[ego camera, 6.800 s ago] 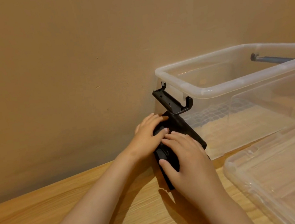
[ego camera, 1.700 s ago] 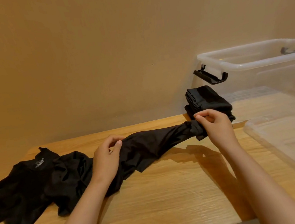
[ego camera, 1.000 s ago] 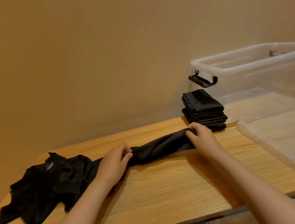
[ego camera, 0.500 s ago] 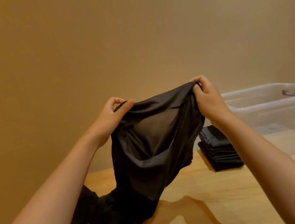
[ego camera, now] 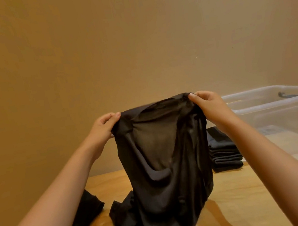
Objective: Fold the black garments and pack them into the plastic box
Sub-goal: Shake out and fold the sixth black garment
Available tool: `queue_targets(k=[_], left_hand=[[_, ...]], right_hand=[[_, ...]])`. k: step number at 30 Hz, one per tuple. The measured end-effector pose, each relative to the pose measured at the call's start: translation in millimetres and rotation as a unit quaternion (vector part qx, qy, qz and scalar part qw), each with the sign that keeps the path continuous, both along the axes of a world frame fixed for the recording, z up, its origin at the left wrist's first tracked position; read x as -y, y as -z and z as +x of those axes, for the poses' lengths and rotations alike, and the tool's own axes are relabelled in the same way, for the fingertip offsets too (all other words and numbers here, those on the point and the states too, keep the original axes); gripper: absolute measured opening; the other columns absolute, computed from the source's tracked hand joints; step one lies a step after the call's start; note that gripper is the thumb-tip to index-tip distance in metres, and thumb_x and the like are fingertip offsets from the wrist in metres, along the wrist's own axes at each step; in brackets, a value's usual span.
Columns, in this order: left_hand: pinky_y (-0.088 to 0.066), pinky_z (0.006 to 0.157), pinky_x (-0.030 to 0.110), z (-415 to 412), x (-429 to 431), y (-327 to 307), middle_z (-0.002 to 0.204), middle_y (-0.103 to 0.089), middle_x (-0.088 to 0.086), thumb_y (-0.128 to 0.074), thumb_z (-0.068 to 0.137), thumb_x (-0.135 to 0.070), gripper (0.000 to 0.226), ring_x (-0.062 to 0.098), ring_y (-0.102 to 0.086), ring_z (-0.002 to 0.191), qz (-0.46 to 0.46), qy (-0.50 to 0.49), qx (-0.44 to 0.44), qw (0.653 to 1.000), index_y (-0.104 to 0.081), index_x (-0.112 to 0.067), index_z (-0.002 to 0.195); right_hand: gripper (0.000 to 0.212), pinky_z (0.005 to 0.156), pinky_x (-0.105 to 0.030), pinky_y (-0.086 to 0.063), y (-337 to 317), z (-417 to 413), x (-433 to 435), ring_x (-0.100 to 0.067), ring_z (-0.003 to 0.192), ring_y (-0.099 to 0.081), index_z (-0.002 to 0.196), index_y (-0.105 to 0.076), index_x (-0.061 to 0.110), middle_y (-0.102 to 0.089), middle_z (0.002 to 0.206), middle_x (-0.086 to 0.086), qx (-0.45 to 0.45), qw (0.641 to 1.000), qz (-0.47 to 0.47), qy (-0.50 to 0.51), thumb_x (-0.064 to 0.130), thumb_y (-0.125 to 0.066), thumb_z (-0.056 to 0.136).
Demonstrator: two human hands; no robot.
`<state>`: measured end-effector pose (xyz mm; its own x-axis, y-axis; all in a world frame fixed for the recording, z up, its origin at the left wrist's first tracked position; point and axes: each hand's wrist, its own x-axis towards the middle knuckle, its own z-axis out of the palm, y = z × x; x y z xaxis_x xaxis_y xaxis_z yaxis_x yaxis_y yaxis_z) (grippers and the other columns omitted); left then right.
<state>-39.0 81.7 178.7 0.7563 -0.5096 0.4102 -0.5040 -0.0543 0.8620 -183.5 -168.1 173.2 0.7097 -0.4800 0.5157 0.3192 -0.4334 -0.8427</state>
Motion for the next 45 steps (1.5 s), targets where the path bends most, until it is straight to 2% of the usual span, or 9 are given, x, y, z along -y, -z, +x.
queue_targets(k=[4, 9, 12, 20, 27, 31, 35, 39, 45], left_hand=[[-0.039, 0.069, 0.025, 4.9, -0.6, 7.0, 0.082, -0.056, -0.001, -0.049, 0.101, -0.027, 0.022, 0.010, -0.051, 0.075, -0.035, -0.021, -0.028, 0.999, -0.061, -0.017, 0.086], [-0.039, 0.066, 0.024, 8.3, 3.4, 16.0, 0.081, -0.060, -0.001, -0.052, 0.100, -0.023, 0.019, 0.012, -0.053, 0.073, 0.005, -0.031, -0.054, 0.998, -0.064, -0.017, 0.085], [-0.042, 0.072, 0.027, 13.4, 1.1, 23.1, 0.091, -0.064, 0.003, -0.058, 0.097, -0.021, 0.013, 0.017, -0.056, 0.083, 0.031, -0.041, -0.059, 0.997, -0.068, -0.012, 0.096], [-0.041, 0.069, 0.028, 25.7, -12.9, 27.8, 0.092, -0.063, 0.002, -0.060, 0.095, -0.024, 0.010, 0.017, -0.055, 0.082, 0.027, -0.089, -0.045, 0.995, -0.066, -0.015, 0.094], [-0.039, 0.056, 0.026, 27.5, -16.9, 33.8, 0.084, -0.057, 0.003, -0.056, 0.098, -0.025, 0.012, 0.015, -0.047, 0.068, 0.043, -0.107, -0.031, 0.993, -0.058, -0.018, 0.089], [-0.050, 0.053, 0.023, 23.8, -19.3, 32.0, 0.077, -0.058, 0.006, -0.052, 0.099, -0.011, 0.012, 0.015, -0.055, 0.073, 0.024, -0.045, -0.057, 0.997, -0.054, -0.017, 0.089], [-0.055, 0.066, 0.020, 24.6, -24.5, 29.9, 0.097, -0.056, 0.011, -0.036, 0.099, 0.007, 0.034, 0.021, -0.055, 0.091, 0.062, -0.022, -0.037, 0.997, -0.062, -0.008, 0.082], [-0.048, 0.080, 0.021, 21.7, -27.3, 30.1, 0.109, -0.062, -0.001, -0.063, 0.088, 0.003, 0.024, 0.014, -0.059, 0.100, 0.122, -0.025, -0.003, 0.992, -0.070, -0.015, 0.102], [-0.046, 0.077, 0.018, 23.3, -31.0, 31.4, 0.103, -0.067, -0.005, -0.071, 0.079, 0.008, 0.033, 0.007, -0.062, 0.096, 0.154, -0.042, 0.061, 0.985, -0.070, -0.016, 0.101]], right_hand=[[0.050, 0.067, -0.034, -0.032, 10.0, 3.7, 13.4, -0.024, 0.072, -0.043, 0.083, -0.058, -0.012, -0.047, 0.077, -0.014, -0.012, 0.999, 0.038, 0.027, 0.035, -0.049, 0.099], [0.054, 0.071, -0.034, -0.035, 22.0, 11.7, 12.6, -0.033, 0.072, -0.054, 0.102, -0.055, -0.015, -0.052, 0.094, -0.041, -0.066, 0.997, 0.017, 0.037, 0.038, -0.047, 0.100], [0.044, 0.072, -0.036, -0.042, 32.0, 14.8, 12.8, -0.047, 0.084, -0.060, 0.097, -0.064, -0.006, -0.060, 0.098, -0.035, -0.087, 0.995, 0.020, 0.036, 0.036, -0.050, 0.099], [0.003, 0.064, -0.021, -0.048, 35.5, 6.7, 18.4, -0.015, 0.076, -0.063, 0.091, -0.067, 0.015, -0.068, 0.086, -0.004, -0.063, 0.997, 0.028, 0.033, 0.018, -0.065, 0.090], [0.030, 0.048, -0.022, -0.045, 38.3, 3.8, 17.2, -0.019, 0.067, -0.060, 0.079, -0.065, 0.016, -0.067, 0.082, -0.007, -0.065, 0.997, 0.024, -0.023, 0.006, -0.045, 0.100], [0.043, 0.065, -0.028, -0.053, 39.6, 4.9, 17.3, -0.019, 0.085, -0.060, 0.080, -0.069, 0.012, -0.064, 0.093, -0.010, -0.096, 0.993, 0.015, -0.070, -0.001, -0.033, 0.098], [0.024, 0.086, -0.027, -0.052, 46.6, 6.5, 20.7, -0.013, 0.102, -0.061, 0.103, -0.069, 0.025, -0.066, 0.107, 0.000, -0.118, 0.990, -0.061, -0.053, 0.006, -0.062, 0.090], [0.052, 0.070, -0.019, -0.052, 53.6, 6.5, 19.0, -0.011, 0.094, -0.061, 0.123, -0.055, 0.033, -0.054, 0.116, 0.009, -0.126, 0.982, -0.139, -0.005, 0.008, -0.074, 0.081], [0.025, 0.073, -0.024, -0.057, 58.1, 5.7, 24.3, -0.012, 0.082, -0.068, 0.104, -0.065, 0.027, -0.069, 0.092, 0.002, -0.069, 0.990, -0.125, 0.008, 0.011, -0.070, 0.086]])
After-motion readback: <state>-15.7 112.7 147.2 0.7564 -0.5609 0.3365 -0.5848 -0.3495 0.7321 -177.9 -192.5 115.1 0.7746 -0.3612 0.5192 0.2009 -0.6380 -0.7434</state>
